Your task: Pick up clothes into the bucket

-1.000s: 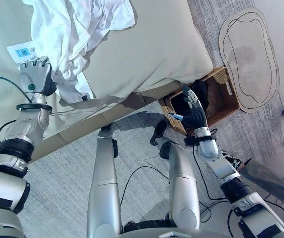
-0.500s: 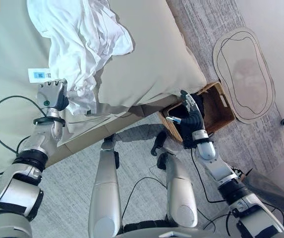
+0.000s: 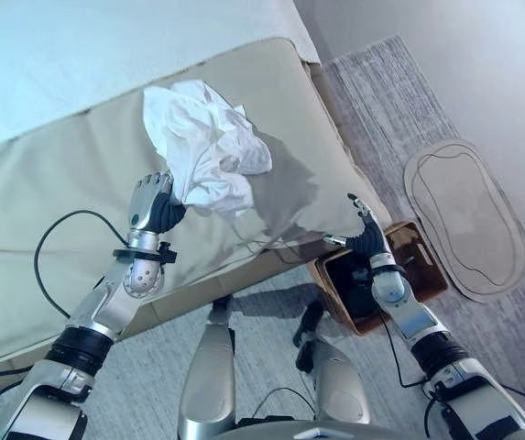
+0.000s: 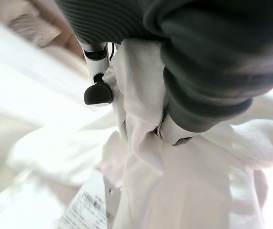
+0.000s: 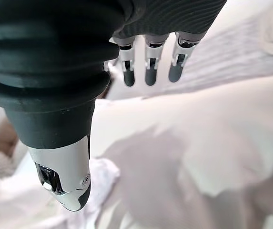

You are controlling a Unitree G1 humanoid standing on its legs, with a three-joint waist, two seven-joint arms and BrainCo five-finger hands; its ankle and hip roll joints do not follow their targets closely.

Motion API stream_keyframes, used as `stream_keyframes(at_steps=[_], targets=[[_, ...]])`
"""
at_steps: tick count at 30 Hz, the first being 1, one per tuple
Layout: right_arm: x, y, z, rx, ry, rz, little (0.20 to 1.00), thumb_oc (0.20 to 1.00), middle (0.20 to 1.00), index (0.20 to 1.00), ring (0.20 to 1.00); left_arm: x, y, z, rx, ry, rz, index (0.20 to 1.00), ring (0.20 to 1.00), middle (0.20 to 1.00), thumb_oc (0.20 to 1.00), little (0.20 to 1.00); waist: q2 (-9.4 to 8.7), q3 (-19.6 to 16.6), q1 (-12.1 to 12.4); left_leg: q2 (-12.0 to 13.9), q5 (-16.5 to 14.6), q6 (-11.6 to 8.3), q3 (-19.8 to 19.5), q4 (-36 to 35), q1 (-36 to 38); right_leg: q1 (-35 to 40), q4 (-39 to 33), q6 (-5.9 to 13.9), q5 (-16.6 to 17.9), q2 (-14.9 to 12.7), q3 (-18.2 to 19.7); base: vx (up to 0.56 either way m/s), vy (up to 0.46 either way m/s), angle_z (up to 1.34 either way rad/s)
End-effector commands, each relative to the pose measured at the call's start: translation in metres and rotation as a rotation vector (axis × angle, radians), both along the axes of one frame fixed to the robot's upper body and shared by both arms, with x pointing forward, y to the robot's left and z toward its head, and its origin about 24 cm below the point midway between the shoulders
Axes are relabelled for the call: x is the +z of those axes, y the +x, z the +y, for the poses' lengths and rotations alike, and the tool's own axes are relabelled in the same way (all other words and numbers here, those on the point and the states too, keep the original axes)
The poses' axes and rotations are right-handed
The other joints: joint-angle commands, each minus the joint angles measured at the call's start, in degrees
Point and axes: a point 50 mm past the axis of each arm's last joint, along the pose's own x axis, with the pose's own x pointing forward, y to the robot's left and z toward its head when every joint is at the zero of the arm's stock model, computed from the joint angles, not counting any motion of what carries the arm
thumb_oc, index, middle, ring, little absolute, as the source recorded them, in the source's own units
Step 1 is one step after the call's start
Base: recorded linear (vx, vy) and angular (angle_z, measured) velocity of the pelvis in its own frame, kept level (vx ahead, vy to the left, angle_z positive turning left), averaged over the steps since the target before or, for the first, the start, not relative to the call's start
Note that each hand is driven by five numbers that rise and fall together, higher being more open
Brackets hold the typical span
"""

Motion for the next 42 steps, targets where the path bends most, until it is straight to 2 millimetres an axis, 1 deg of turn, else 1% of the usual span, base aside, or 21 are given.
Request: stream_keyframes(at_steps=[1, 4, 5, 8, 10, 16, 20, 21, 23, 26, 27, 28, 29, 30, 31, 32, 33, 34, 36, 37, 42], targets=[[0.002, 0.002, 0.004, 0.069, -0.129, -0.007, 1.0, 1.0, 1.0, 1.0, 1.0, 0.026, -0.007, -0.02, -0.167, -0.1, -0.094, 0.2, 0.2, 0.2, 0.2, 0.2, -0.14, -5.8, 0.7, 2.7, 1.1, -0.74, 1.7, -4.9, 2.4, -1.0, -0.6, 4.91, 5.7, -3.8, 2.5, 0.07, -0.025, 0.0], [0.003, 0.003, 0.012, 0.122, -0.189, -0.006, 1.0, 1.0, 1.0, 1.0, 1.0, 0.044, -0.015, -0.03, -0.265, -0.167, -0.14, 0.2, 0.2, 0.2, 0.2, 0.2, 0.01, -7.2, 0.9, 2.8, 0.7, -0.77, 1.8, -5.0, 4.2, 0.7, -1.3, 4.95, 5.5, -3.6, 2.5, 0.08, -0.038, -0.07], [0.008, 0.004, 0.018, 0.165, -0.267, -0.029, 1.0, 1.0, 1.0, 1.0, 1.0, 0.055, -0.021, -0.038, -0.337, -0.2, -0.163, 0.2, 0.2, 0.2, 0.2, 0.2, 0.1, -8.1, 1.0, 2.8, 0.5, -0.87, 1.9, -5.4, 5.1, 1.7, -1.6, 4.92, 5.3, -3.5, 2.4, 0.07, -0.031, -0.05], [0.014, 0.006, 0.023, 0.204, -0.347, -0.06, 1.0, 1.0, 1.0, 1.0, 1.0, 0.062, -0.025, -0.045, -0.403, -0.24, -0.167, 0.2, 0.2, 0.2, 0.2, 0.2, 0.27, -9.0, 1.0, 3.0, 0.4, -0.98, 1.9, -5.6, 6.0, 2.7, -1.9, 4.9, 5.1, -3.4, 2.2, 0.06, -0.025, -0.03], [0.02, 0.009, 0.029, 0.223, -0.368, -0.089, 1.0, 1.0, 1.0, 1.0, 1.0, 0.074, -0.03, -0.054, -0.494, -0.291, -0.175, 0.2, 0.2, 0.2, 0.2, 0.2, 0.49, -9.9, 1.0, 3.1, 0.3, -1.08, 2.0, -6.2, 7.1, 3.6, -2.6, 4.89, 5.0, -3.2, 2.2, 0.06, -0.029, -0.01], [0.029, 0.01, 0.04, 0.226, -0.285, -0.115, 1.0, 1.0, 1.0, 1.0, 1.0, 0.089, -0.036, -0.075, -0.71, -0.437, -0.113, 0.2, 0.2, 0.2, 0.2, 0.2, 1.13, -12.5, 0.6, 3.1, -0.3, -1.13, 2.5, -6.5, 9.8, 6.5, -3.4, 4.68, 4.6, -2.9, 1.9, 0.06, -0.017, -0.01], [0.031, 0.009, 0.043, 0.224, -0.236, -0.114, 1.0, 1.0, 1.0, 1.0, 1.0, 0.094, -0.037, -0.083, -0.785, -0.472, -0.086, 0.2, 0.2, 0.2, 0.2, 0.2, 1.4, -13.4, 0.4, 3.2, -0.5, -1.23, 2.8, -7.0, 10.9, 7.6, -3.9, 4.65, 4.5, -2.8, 1.8, 0.03, -0.008, -0.01], [0.033, 0.009, 0.045, 0.217, -0.17, -0.113, 1.0, 1.0, 1.0, 1.0, 1.0, 0.096, -0.036, -0.086, -0.807, -0.485, -0.065, 0.2, 0.2, 0.2, 0.2, 0.2, 1.7, -14.1, 0.2, 3.2, -0.5, -1.25, 3.1, -7.2, 11.5, 8.1, -4.2, 4.6, 4.3, -2.7, 1.7, 0.04, -0.005, -0.01], [0.034, 0.007, 0.045, 0.216, -0.144, -0.11, 1.0, 1.0, 1.0, 1.0, 1.0, 0.094, -0.035, -0.087, -0.806, -0.488, -0.054, 0.2, 0.2, 0.2, 0.2, 0.2, 1.76, -14.3, 0.1, 3.3, -0.6, -1.25, 3.2, -7.4, 11.8, 8.3, -4.3, 4.56, 4.3, -2.6, 1.7, 0.03, -0.003, -0.04], [0.036, 0.003, 0.05, 0.228, -0.028, -0.108, 1.0, 1.0, 1.0, 1.0, 1.0, 0.087, -0.032, -0.089, -0.796, -0.502, -0.015, 0.2, 0.2, 0.2, 0.2, 0.2, 1.9, -14.9, -0.3, 3.5, -0.6, -1.27, 3.7, -7.6, 12.6, 8.9, -4.5, 4.51, 4.1, -2.4, 1.8, 0.02, -0.004, -0.05], [0.037, -0.002, 0.056, 0.254, 0.076, -0.095, 1.0, 1.0, 1.0, 1.0, 1.0, 0.078, -0.03, -0.088, -0.787, -0.539, 0.029, 0.2, 0.2, 0.2, 0.2, 0.2, 2.0, -15.1, -0.7, 3.6, -0.7, -1.27, 4.0, -7.7, 13.1, 9.2, -4.7, 4.41, 4.1, -2.3, 2.0, 0.01, -0.003, -0.07], [0.037, -0.002, 0.056, 0.255, 0.077, -0.093, 1.0, 1.0, 1.0, 1.0, 1.0, 0.078, -0.03, -0.088, -0.788, -0.54, 0.031, 0.2, 0.2, 0.2, 0.2, 0.2, 2.01, -15.1, -0.6, 3.7, -0.7, -1.27, 4.1, -7.8, 13.2, 9.3, -4.7, 4.41, 4.1, -2.3, 2.0, 0.02, 0.01, -0.08], [0.049, -0.005, 0.063, 0.284, 0.186, -0.118, 1.0, 1.0, 1.0, 1.0, 1.0, 0.069, -0.028, -0.086, -0.766, -0.566, 0.073, 0.2, 0.2, 0.2, 0.2, 0.2, 2.01, -15.3, -1.0, 3.6, -0.7, -1.25, 4.3, -7.8, 13.5, 9.4, -4.8, 4.32, 4.2, -2.3, 2.2, 0.01, 0.005, -0.1], [0.048, -0.005, 0.063, 0.284, 0.188, -0.113, 1.0, 1.0, 1.0, 1.0, 1.0, 0.068, -0.028, -0.086, -0.766, -0.567, 0.075, 0.2, 0.2, 0.2, 0.2, 0.2, 2.03, -15.3, -1.0, 3.6, -0.7, -1.25, 4.3, -7.8, 13.6, 9.5, -4.8, 4.33, 4.2, -2.3, 2.2, 0.01, 0.004, -0.07], [0.051, -0.016, 0.078, 0.396, 0.267, -0.101, 1.0, 1.0, 1.0, 1.0, 1.0, 0.056, -0.025, -0.089, -0.761, -0.61, 0.133, 0.2, 0.2, 0.2, 0.2, 0.2, 1.95, -15.4, -1.5, 3.7, -0.7, -1.29, 4.7, -7.8, 13.9, 9.7, -4.9, 4.22, 4.2, -2.2, 2.2, 0.01, -0.006, -0.05], [0.043, -0.016, 0.094, 0.46, 0.304, -0.055, 1.0, 1.0, 1.0, 1.0, 1.0, 0.049, -0.026, -0.1, -0.8, -0.634, 0.182, 0.2, 0.2, 0.2, 0.2, 0.2, 2.04, -15.6, -0.9, 3.7, -0.6, -1.29, 4.5, -7.9, 14.0, 10.0, -5.0, 4.14, 4.1, -2.3, 1.9, 0.0, 0.0, 0.0], [0.043, -0.015, 0.095, 0.462, 0.305, -0.057, 1.0, 1.0, 1.0, 1.0, 1.0, 0.049, -0.025, -0.1, -0.801, -0.633, 0.18, 0.2, 0.2, 0.2, 0.2, 0.2, 2.02, -15.5, -1.0, 3.7, -0.6, -1.3, 4.4, -7.9, 14.0, 10.1, -5.1, 4.14, 4.1, -2.2, 1.9, -0.01, -0.019, -0.05], [0.031, -0.017, 0.101, 0.48, 0.457, 0.047, 1.0, 1.0, 1.0, 1.0, 1.0, 0.047, -0.027, -0.105, -0.835, -0.663, 0.211, 0.2, 0.2, 0.2, 0.2, 0.2, 1.9, -15.5, -0.7, 3.7, -0.5, -1.41, 4.3, -7.9, 14.0, 10.3, -5.2, 4.09, 4.1, -2.1, 1.8, -0.01, -0.015, -0.04], [0.03, -0.017, 0.101, 0.492, 0.494, 0.078, 1.0, 1.0, 1.0, 1.0, 1.0, 0.047, -0.028, -0.107, -0.849, -0.671, 0.222, 0.2, 0.2, 0.2, 0.2, 0.2, 1.84, -15.6, -0.7, 3.7, -0.5, -1.49, 4.3, -7.9, 14.1, 10.5, -5.3, 4.06, 4.1, -2.0, 1.8, 0.0, 0.0, 0.0], [0.027, -0.022, 0.108, 0.548, 0.604, 0.138, 1.0, 1.0, 1.0, 1.0, 1.0, 0.043, -0.029, -0.11, -0.874, -0.681, 0.258, 0.2, 0.2, 0.2, 0.2, 0.2, 1.76, -15.7, -0.4, 3.8, -0.5, -1.61, 4.5, -8.0, 14.2, 10.6, -5.6, 3.99, 4.1, -1.9, 1.8, 0.0, 0.0, 0.0], [0.025, -0.028, 0.123, 0.629, 0.698, 0.204, 1.0, 1.0, 1.0, 1.0, 1.0, 0.036, -0.03, -0.118, -0.925, -0.712, 0.323, 0.2, 0.2, 0.2, 0.2, 0.2, 1.66, -16.5, 0.0, 3.9, -0.5, -1.79, 4.5, -8.1, 14.6, 11.3, -6.1, 3.74, 4.0, -1.6, 1.6, 0.0, 0.0, 0.0]])
